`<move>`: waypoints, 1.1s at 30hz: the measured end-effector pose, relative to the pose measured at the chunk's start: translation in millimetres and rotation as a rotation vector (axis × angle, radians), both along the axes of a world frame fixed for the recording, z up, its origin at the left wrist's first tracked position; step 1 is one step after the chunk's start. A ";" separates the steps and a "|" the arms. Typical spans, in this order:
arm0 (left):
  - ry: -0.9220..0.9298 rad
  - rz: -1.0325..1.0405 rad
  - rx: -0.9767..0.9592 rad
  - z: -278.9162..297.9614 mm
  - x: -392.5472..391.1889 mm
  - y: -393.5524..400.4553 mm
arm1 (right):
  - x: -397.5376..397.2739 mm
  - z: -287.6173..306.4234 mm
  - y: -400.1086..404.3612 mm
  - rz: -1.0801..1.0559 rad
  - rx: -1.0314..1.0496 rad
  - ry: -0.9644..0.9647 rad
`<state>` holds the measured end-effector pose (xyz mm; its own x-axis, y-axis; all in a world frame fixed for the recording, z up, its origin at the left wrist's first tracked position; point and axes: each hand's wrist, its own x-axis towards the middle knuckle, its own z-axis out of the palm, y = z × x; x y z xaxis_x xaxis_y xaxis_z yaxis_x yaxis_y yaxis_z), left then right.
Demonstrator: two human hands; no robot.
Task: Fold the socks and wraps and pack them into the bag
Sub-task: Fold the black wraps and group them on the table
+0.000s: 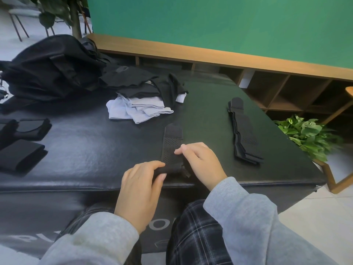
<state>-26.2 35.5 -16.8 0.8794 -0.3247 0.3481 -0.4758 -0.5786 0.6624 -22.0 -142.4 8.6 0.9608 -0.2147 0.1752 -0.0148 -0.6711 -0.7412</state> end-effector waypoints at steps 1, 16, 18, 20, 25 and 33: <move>0.071 0.008 -0.069 1.7 -1.4 -0.4 | -0.8 0.3 -0.1 -0.007 0.024 0.005; -0.109 0.030 0.095 3.2 4.8 -4.5 | 0.4 -2.9 -2.2 0.030 0.164 0.017; -0.184 0.028 0.189 -0.5 6.4 -6.8 | 1.6 -4.6 -4.0 0.028 0.152 0.030; -0.202 0.036 0.242 -3.4 8.3 -8.2 | 1.6 -3.9 -3.8 0.013 0.141 0.036; -0.224 0.029 0.297 -4.5 13.6 -11.8 | 3.4 -3.6 -1.6 -0.006 0.030 -0.019; -0.326 -0.020 0.329 -2.5 19.3 -9.3 | 5.5 0.1 -1.0 -0.138 0.057 0.014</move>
<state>-6.9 26.2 -19.3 0.7338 -0.4803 0.4806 -0.6420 -0.7215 0.2592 -16.6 -143.4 8.7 0.9236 -0.3544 0.1460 -0.1147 -0.6190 -0.7770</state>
